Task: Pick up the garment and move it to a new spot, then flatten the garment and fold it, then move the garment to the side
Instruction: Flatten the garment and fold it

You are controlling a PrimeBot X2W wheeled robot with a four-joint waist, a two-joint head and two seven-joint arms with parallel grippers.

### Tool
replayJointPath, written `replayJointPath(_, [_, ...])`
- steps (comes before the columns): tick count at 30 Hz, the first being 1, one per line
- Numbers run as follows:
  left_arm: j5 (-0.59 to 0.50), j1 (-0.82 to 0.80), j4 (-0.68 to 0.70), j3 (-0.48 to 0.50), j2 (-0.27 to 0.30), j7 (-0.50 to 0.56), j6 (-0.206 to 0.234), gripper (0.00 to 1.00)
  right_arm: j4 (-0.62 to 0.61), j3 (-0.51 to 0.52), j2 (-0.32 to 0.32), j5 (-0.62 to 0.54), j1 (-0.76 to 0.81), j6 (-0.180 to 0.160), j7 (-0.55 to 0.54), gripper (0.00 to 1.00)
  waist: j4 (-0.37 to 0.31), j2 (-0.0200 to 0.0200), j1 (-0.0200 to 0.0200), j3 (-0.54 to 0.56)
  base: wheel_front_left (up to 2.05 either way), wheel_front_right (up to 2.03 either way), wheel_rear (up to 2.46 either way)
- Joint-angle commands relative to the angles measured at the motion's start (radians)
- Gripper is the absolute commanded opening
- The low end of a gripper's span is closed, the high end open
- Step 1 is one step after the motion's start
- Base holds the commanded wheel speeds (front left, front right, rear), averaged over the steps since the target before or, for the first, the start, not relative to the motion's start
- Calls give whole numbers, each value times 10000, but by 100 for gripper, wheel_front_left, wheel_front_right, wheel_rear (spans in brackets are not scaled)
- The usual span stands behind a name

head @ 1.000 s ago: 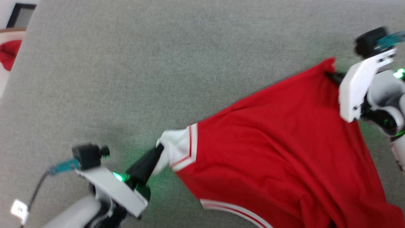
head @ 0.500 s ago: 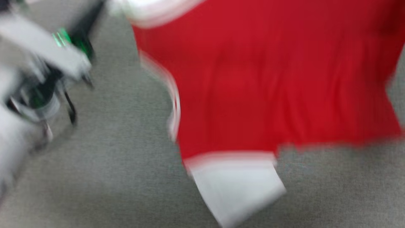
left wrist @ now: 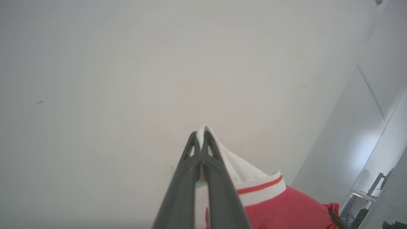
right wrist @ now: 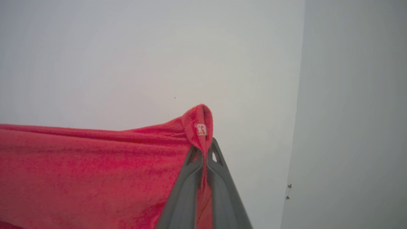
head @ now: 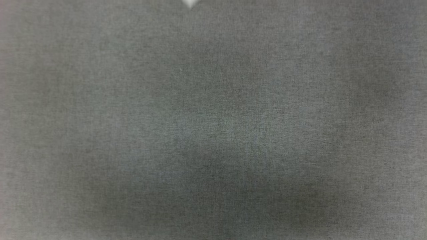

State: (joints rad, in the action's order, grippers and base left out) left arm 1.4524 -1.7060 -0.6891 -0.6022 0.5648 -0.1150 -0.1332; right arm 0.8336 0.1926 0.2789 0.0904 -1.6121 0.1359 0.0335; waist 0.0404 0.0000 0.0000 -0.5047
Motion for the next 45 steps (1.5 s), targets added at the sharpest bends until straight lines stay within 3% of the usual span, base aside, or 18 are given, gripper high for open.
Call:
replayJointPath(1, [-67, -77, -224, 64, 198, -274, 47, 0, 187, 227, 146, -158, -83, -93, 92, 0, -49, 0, 0, -171, 0, 0, 0])
replayJointPath(4, [20, -39, -301, -39, 35, -537, 47, 0, 586, 202, -98, -525, -165, -92, 297, 0, 7, 0, 0, -274, 0, 0, 0])
replayJointPath(9, [621, 1475, 534, -407, -181, -581, 36, 0, 1135, -191, -417, -461, 576, -64, 634, 0, 127, 0, 0, -329, 0, 0, 0])
replayJointPath(14, [1030, 3972, 2308, -765, 23, -863, 34, 0, 1056, -1714, -449, 287, 1986, -58, 864, 0, 199, 0, 0, -187, 0, 0, 0])
replayJointPath(19, [754, 6469, 3801, -1126, 372, -1375, 34, 0, 5, -3124, 12, 1851, 3917, -58, 607, 0, 135, 0, 0, 193, 0, 0, 0])
replayJointPath(24, [432, 9076, 4970, -147, 197, -1505, 34, 0, -1850, -3659, 888, 3412, 6462, -58, -363, 0, 216, 0, 0, 698, 0, 0, 0])
replayJointPath(30, [-180, 12152, 6633, 1118, -147, -1490, 34, 0, -4610, -3155, 1619, 4377, 9784, -58, -1750, 0, 198, 0, 0, 1232, 0, 0, 0])
replayJointPath(34, [-395, 13924, 7662, 1538, -133, -1492, 34, 0, -6380, -2292, 1593, 4327, 11757, -58, -2636, 0, 223, 0, 0, 1557, 0, 0, 0])
replayJointPath(45, [-1146, 16609, 9039, 1851, 113, -1492, 34, 0, -10365, -222, 518, 3811, 15438, -58, -4622, 0, 346, 0, 0, 2138, 0, 0, 0])
